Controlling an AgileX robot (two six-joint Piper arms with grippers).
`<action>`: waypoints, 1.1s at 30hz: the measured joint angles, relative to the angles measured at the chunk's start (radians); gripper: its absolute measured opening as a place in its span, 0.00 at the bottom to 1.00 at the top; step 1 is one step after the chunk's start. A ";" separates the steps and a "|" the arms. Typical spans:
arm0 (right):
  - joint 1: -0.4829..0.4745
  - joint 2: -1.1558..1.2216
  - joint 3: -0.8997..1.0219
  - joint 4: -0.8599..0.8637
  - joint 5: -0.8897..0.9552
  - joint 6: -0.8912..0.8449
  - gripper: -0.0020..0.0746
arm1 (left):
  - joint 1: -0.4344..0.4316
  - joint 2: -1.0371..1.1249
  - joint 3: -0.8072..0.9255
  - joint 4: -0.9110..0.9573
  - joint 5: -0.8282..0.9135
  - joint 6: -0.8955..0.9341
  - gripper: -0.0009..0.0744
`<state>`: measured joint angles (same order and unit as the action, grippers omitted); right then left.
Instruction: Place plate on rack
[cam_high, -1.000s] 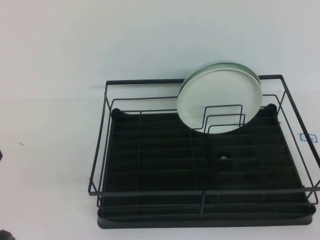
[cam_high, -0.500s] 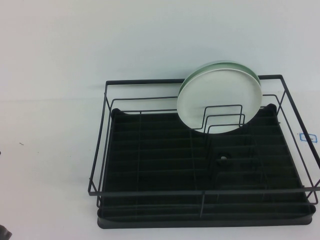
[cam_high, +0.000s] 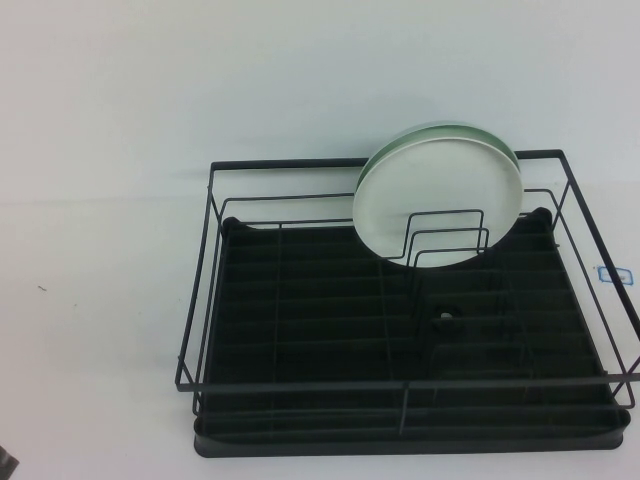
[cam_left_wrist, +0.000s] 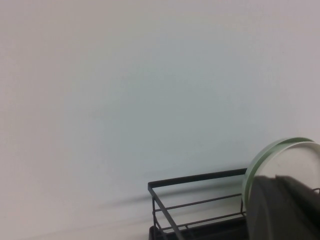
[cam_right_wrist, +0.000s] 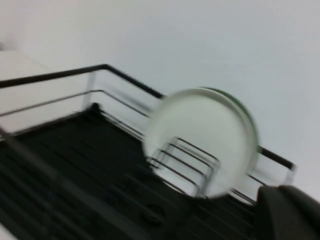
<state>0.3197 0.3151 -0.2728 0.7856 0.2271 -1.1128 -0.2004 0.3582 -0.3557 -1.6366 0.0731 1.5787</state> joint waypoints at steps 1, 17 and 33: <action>-0.038 -0.015 0.012 0.011 -0.002 -0.005 0.05 | 0.000 0.000 0.000 0.000 -0.005 0.000 0.01; -0.298 -0.122 0.137 0.141 -0.008 -0.086 0.05 | 0.000 0.000 0.000 -0.004 -0.017 0.000 0.01; -0.385 -0.274 0.286 -0.713 0.036 0.901 0.05 | 0.000 0.000 0.000 -0.004 -0.023 -0.004 0.01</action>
<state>-0.0654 0.0414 0.0135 0.0727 0.2627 -0.2122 -0.2004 0.3582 -0.3557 -1.6402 0.0503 1.5749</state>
